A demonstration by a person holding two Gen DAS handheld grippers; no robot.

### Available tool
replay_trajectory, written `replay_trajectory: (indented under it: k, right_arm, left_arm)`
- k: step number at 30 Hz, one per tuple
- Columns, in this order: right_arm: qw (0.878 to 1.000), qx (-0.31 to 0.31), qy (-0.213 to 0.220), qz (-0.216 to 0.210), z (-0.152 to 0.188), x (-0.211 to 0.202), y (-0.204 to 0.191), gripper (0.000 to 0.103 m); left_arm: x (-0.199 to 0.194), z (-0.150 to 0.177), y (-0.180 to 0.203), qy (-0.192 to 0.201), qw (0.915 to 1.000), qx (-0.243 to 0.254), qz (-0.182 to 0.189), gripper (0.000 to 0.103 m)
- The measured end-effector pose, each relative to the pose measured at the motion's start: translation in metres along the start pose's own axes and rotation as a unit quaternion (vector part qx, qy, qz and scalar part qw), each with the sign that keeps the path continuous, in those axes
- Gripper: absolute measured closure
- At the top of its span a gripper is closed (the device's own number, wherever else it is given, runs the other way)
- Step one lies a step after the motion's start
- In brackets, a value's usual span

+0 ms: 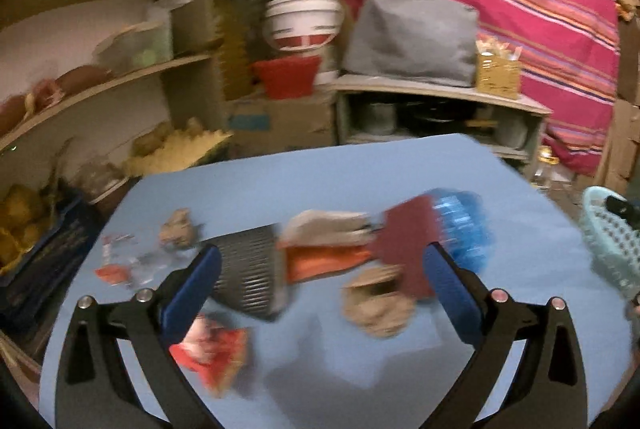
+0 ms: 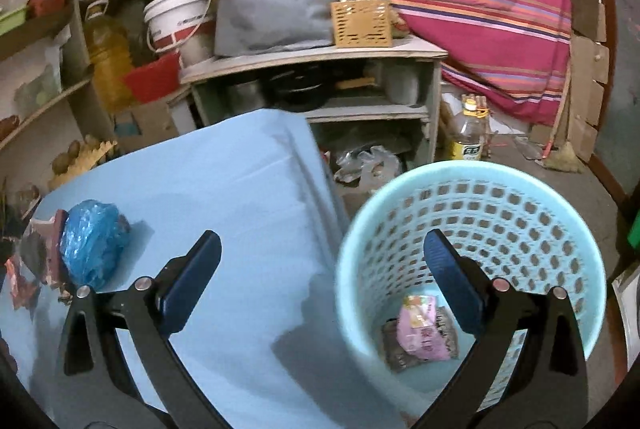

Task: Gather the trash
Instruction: 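Grasp the red chip bag with the left tool while the right tool grasps the blue plastic bag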

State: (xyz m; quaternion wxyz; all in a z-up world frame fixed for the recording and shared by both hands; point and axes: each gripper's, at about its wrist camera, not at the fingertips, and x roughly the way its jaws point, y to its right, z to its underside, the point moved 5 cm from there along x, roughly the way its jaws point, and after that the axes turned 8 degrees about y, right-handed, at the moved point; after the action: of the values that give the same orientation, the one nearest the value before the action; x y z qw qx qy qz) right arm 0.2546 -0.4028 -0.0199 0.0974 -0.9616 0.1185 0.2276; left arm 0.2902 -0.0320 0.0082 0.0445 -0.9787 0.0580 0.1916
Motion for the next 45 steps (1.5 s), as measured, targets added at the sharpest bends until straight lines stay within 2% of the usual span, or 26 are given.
replay_trajectory:
  k: [1,4,9,11,16,18,22,23,25,27,29,30,31,32,35,40,42,45]
  right_arm:
    - [1.0,-0.001,-0.002,-0.002,0.001,0.002,-0.005,0.004]
    - [1.0,-0.011,-0.007,-0.008,0.002,0.006,-0.028,0.004]
    - [0.999,-0.051,-0.003,-0.009,0.005,0.009,-0.07,0.004]
    - [0.998,-0.066,-0.001,-0.017,0.007,0.01,-0.086,0.004]
    - [0.994,-0.104,-0.009,-0.023,0.012,0.013,-0.118,0.004]
    - [0.994,-0.103,-0.019,-0.031,0.016,0.015,-0.129,0.004]
    - [0.995,-0.082,-0.035,-0.051,0.022,0.022,-0.144,0.004]
    - [0.995,-0.075,-0.037,-0.058,0.021,0.023,-0.148,0.004]
    - [0.995,-0.067,-0.037,-0.067,0.021,0.024,-0.156,0.004]
    - [0.995,-0.06,-0.033,-0.075,0.019,0.023,-0.166,0.004]
    - [0.995,-0.058,-0.031,-0.081,0.017,0.022,-0.173,0.004]
    - [0.994,-0.058,-0.028,-0.086,0.017,0.021,-0.178,0.004]
    - [0.994,-0.059,-0.026,-0.089,0.017,0.021,-0.182,0.004]
    - [0.994,-0.059,-0.024,-0.093,0.016,0.02,-0.187,0.004]
    - [0.992,-0.063,-0.022,-0.104,0.015,0.022,-0.201,0.004]
    - [0.992,-0.077,-0.038,-0.097,0.02,0.037,-0.215,0.005]
    - [0.99,-0.075,-0.053,-0.103,0.023,0.043,-0.22,0.01]
    - [0.987,-0.082,-0.073,-0.12,0.031,0.05,-0.23,0.027]
  left_arm:
    - [0.005,0.007,-0.016,-0.008,0.9998,-0.012,-0.011,0.004]
    - [0.012,0.021,-0.044,-0.039,0.9985,-0.036,-0.012,0.005]
    - [0.01,0.037,-0.077,-0.057,0.9974,-0.033,-0.028,0.005]
    - [0.01,0.045,-0.083,-0.064,0.9969,-0.037,-0.028,0.005]
    - [0.018,0.065,-0.091,-0.112,0.9924,-0.051,0.0,0.005]
    - [0.016,0.065,-0.092,-0.11,0.9924,-0.054,0.007,0.005]
    - [0.021,0.064,-0.096,-0.109,0.9934,-0.034,-0.006,0.006]
    - [0.024,0.063,-0.097,-0.111,0.9931,-0.035,-0.005,0.008]
    - [0.028,0.065,-0.098,-0.122,0.9917,-0.04,0.001,0.03]
    - [0.033,0.067,-0.098,-0.136,0.9898,-0.043,0.006,0.044]
    - [0.035,0.068,-0.098,-0.138,0.9892,-0.048,0.014,0.045]
    - [0.033,0.068,-0.098,-0.135,0.9895,-0.049,0.018,0.051]
    - [0.032,0.067,-0.098,-0.133,0.9897,-0.048,0.019,0.062]
    - [0.031,0.067,-0.097,-0.131,0.9901,-0.046,0.021,0.067]
    - [0.026,0.066,-0.097,-0.125,0.9915,-0.035,0.014,0.074]
    - [0.023,0.059,-0.103,-0.115,0.9926,-0.039,0.011,0.076]
    - [0.022,0.055,-0.108,-0.11,0.9928,-0.046,0.01,0.076]
    - [0.021,0.05,-0.112,-0.104,0.9931,-0.053,0.009,0.077]
